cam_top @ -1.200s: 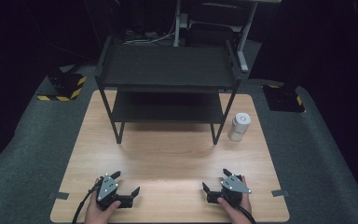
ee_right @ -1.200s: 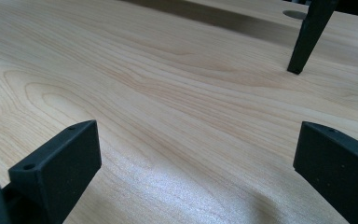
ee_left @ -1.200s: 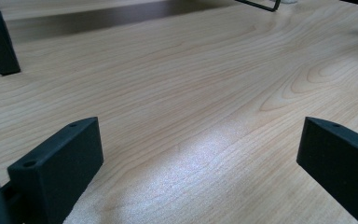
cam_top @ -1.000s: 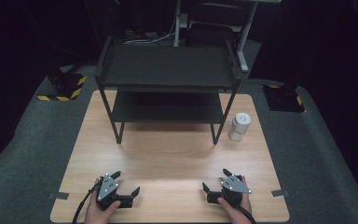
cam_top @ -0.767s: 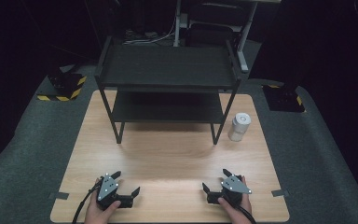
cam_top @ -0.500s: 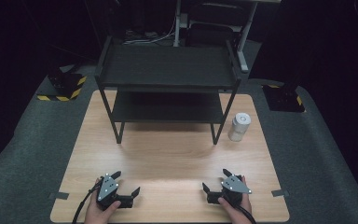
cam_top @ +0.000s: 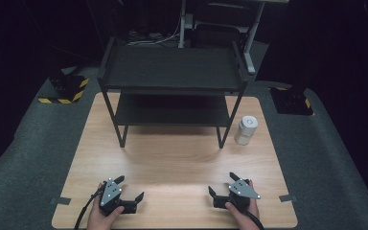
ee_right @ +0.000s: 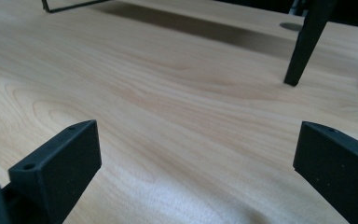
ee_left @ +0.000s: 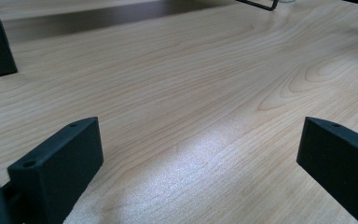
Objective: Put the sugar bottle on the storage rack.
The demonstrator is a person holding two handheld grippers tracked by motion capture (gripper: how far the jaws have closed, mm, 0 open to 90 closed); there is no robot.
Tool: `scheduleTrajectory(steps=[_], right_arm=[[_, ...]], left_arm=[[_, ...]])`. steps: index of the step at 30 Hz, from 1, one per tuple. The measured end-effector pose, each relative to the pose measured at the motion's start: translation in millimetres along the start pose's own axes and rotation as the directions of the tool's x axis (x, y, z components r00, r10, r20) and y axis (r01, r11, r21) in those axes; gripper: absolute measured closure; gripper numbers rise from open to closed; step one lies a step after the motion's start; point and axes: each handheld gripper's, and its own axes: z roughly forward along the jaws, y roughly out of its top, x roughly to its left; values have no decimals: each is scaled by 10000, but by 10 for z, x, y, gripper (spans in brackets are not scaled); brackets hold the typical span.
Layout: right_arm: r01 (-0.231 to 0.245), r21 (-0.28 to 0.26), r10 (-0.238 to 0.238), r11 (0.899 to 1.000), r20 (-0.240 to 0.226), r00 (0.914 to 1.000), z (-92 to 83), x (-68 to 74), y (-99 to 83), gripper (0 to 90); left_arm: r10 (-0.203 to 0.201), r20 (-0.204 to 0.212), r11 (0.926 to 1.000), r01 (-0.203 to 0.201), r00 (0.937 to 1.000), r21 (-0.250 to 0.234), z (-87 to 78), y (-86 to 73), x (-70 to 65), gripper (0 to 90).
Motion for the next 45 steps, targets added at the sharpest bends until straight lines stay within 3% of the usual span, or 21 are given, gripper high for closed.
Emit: scheduleTrajectory(steps=[15,24,34,45], right_arm=[[-138,-849,170,9963,371,9992,-190,-70,160,5],[-104,-1130,219,9935,1005,9947,-255,-141,181,5],[-379,-1445,659,9888,1941,9788,-242,-294,291,5],[-730,-1392,1082,9876,2654,9580,47,-489,348,12]], left_arm=[[-65,-12,10000,65,10000,-54,-8,-12,-5,5],[-65,-25,10000,65,10000,-70,-12,-16,-4,5],[-83,13,9999,83,10000,-74,-12,-17,4,5],[-94,42,9999,94,9999,-73,-11,-17,9,5]])
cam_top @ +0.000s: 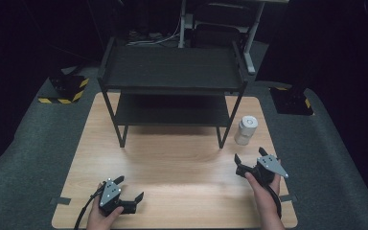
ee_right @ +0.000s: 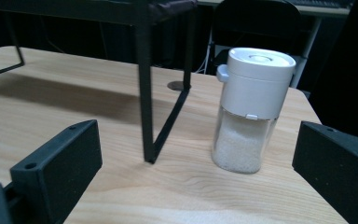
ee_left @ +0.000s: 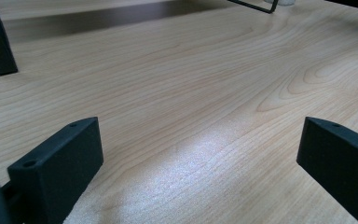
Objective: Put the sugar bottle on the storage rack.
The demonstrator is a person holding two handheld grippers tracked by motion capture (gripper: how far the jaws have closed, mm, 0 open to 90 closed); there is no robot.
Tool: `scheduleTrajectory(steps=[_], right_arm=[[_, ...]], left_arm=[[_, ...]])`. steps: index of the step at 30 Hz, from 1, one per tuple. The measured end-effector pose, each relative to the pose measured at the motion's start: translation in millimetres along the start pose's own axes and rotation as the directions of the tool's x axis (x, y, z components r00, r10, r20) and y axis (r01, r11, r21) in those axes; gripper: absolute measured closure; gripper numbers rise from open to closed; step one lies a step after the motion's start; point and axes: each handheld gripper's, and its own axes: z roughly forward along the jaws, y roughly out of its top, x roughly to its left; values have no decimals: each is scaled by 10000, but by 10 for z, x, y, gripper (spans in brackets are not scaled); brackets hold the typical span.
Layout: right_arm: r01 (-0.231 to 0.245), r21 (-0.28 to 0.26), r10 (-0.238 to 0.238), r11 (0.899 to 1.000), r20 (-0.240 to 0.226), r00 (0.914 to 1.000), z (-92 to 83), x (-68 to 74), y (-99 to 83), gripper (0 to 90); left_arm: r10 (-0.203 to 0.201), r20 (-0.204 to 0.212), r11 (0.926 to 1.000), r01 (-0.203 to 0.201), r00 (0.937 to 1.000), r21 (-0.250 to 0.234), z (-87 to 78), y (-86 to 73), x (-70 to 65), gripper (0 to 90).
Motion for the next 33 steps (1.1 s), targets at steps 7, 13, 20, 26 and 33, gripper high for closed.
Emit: scheduleTrajectory(steps=[7,13,20,26,33], right_arm=[[-302,218,293,9993,384,9988,244,-60,7,14],[-417,297,398,9987,624,9973,454,-85,-28,21],[-295,64,288,9995,849,9960,637,-73,-75,24],[-331,158,306,9993,1413,9895,850,-63,-36,57],[-573,-19,568,9984,1724,9834,1045,-90,-23,139]], left_arm=[[1,26,10000,-1,10000,-6,0,-1,4,5],[10,45,10000,-10,10000,-5,0,-1,7,5],[39,52,10000,-39,10000,10,0,2,6,5],[33,57,10000,-33,10000,15,1,2,8,5],[32,38,10000,-32,10000,15,1,2,4,5]])
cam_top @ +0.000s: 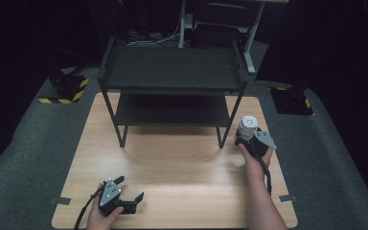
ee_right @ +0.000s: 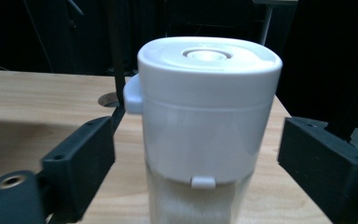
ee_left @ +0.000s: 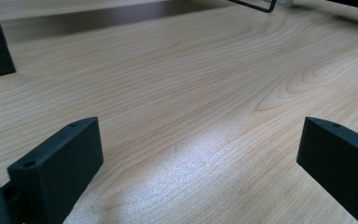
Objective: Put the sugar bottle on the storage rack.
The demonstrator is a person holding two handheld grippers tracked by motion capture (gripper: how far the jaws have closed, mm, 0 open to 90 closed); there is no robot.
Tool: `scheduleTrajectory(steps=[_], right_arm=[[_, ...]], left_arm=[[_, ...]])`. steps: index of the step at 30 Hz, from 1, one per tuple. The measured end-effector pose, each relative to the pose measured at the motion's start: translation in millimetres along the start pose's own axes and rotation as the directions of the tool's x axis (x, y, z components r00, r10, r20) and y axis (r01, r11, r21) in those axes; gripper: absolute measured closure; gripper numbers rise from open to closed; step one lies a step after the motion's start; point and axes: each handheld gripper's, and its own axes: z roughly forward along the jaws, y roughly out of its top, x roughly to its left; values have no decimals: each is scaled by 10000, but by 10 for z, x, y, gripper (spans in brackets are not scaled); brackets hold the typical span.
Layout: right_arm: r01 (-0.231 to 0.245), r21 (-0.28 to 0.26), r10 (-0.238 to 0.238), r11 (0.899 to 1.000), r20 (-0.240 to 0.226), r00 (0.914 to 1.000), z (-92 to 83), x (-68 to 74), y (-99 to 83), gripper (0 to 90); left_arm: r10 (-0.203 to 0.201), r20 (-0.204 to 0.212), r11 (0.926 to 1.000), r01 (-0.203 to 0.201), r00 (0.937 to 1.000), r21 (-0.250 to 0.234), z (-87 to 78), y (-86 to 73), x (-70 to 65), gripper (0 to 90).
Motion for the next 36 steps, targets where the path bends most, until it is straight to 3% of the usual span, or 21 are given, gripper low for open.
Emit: scheduleTrajectory(steps=[12,22,32,36], right_arm=[[-125,-164,127,9998,133,9998,158,23,-38,298],[-93,27,93,10000,-9,10000,128,-14,19,315],[161,-406,-172,9990,-268,9995,-143,6,92,315],[154,-551,-175,9984,-383,9991,-360,35,89,315]], left_arm=[[33,-80,10000,-34,10000,-43,-4,-8,-15,5],[28,-55,10000,-28,10000,-33,-4,-6,-10,5],[1,-12,10000,-1,10000,-36,-2,-6,-2,5],[17,-28,10000,-17,10000,-39,-3,-7,-6,5]])
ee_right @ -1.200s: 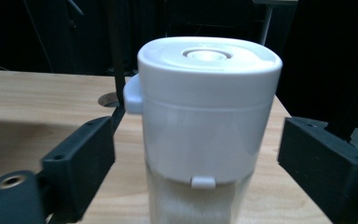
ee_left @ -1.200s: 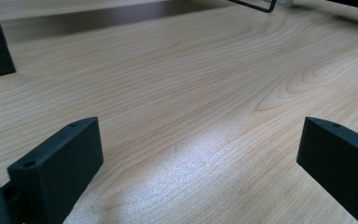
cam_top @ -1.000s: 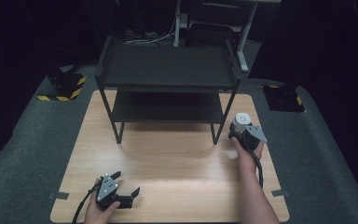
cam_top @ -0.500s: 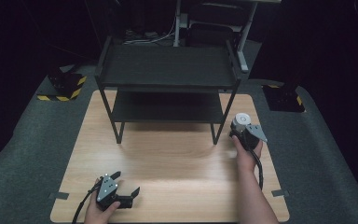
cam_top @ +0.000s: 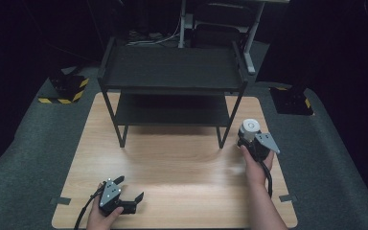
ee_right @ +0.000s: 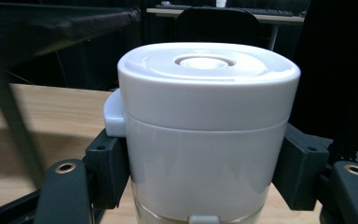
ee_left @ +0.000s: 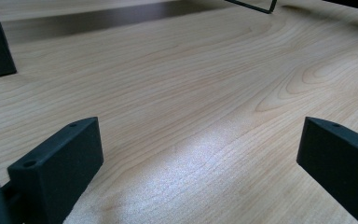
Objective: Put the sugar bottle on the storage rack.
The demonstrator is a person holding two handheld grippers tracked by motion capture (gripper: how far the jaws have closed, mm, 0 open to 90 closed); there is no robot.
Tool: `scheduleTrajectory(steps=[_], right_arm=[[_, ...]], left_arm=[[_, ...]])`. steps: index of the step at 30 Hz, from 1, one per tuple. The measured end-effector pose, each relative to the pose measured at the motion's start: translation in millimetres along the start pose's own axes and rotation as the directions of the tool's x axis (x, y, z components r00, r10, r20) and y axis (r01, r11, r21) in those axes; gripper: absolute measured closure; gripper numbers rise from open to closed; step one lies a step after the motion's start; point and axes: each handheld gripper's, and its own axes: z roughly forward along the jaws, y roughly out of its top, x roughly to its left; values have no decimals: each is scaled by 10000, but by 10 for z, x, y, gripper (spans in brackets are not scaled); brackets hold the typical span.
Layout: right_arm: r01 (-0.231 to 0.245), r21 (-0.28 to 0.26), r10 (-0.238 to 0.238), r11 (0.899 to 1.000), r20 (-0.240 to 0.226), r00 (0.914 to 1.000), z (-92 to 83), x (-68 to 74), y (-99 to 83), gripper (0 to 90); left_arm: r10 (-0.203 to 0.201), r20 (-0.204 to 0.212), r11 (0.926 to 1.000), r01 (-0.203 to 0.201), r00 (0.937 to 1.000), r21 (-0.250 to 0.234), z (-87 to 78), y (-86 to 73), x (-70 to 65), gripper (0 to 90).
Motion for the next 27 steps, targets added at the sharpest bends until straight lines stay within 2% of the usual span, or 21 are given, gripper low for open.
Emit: scheduleTrajectory(steps=[7,11,14,17,20,27], right_arm=[[-99,-115,95,9999,-409,9991,-313,102,-9,315],[-163,-160,154,9997,-577,9982,-428,165,2,315],[-122,-272,100,9996,-801,9967,-554,250,18,315],[-145,-266,120,9995,-936,9955,-605,289,33,315],[-67,-310,32,9995,-1139,9935,-697,391,73,315],[-44,-322,-6,9995,-1542,9880,-781,539,198,315]], left_arm=[[27,-22,10000,-27,10000,-19,-2,-3,-5,5],[26,24,10000,-26,10000,1,-6,-3,-3,5],[32,50,10000,-32,10000,1,-6,-3,1,5],[29,56,10000,-29,10000,7,-7,-2,3,5],[24,65,10000,-24,10000,7,-6,-2,4,5],[26,78,10000,-27,10000,19,-5,1,6,5]])
